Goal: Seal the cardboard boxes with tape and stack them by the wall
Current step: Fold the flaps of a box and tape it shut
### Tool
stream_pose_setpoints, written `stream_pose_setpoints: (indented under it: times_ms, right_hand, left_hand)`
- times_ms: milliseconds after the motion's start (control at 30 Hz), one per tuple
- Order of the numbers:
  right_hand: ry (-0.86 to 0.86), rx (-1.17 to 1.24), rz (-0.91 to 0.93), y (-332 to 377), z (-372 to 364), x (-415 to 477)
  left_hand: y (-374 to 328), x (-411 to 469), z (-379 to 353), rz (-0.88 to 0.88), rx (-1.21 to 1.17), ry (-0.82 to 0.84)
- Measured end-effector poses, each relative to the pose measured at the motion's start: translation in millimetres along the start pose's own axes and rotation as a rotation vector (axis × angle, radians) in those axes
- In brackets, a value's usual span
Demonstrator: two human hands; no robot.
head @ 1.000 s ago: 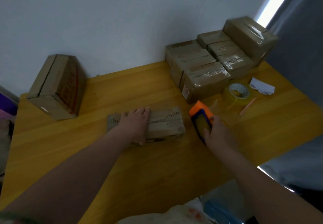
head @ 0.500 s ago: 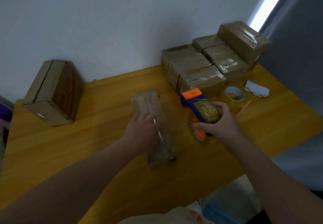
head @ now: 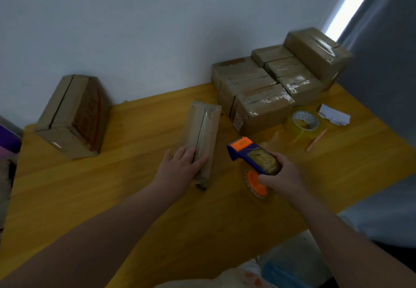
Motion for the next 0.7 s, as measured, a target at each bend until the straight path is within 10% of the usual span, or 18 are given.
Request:
stream_pose_setpoints:
  times_ms: [433, 700]
  right_hand:
    - [0.193, -0.305, 0.043, -19, 0, -3]
    - [0.091, -0.168, 0.293, 31, 9, -22]
  left_hand:
    - [-15, 4, 49, 0.095, -0.725, -0.092]
    - [-22, -2, -14, 0.506, -1.903, 0.485]
Point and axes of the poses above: each hand's wrist, its own x-axis towards the middle knuckle, its own z-axis out of the back of the hand, y = z × x, the point moved 10 cm from there along x, towards the middle knuckle, and after that the axes turned 7 degrees about z, right-handed, at the moved point
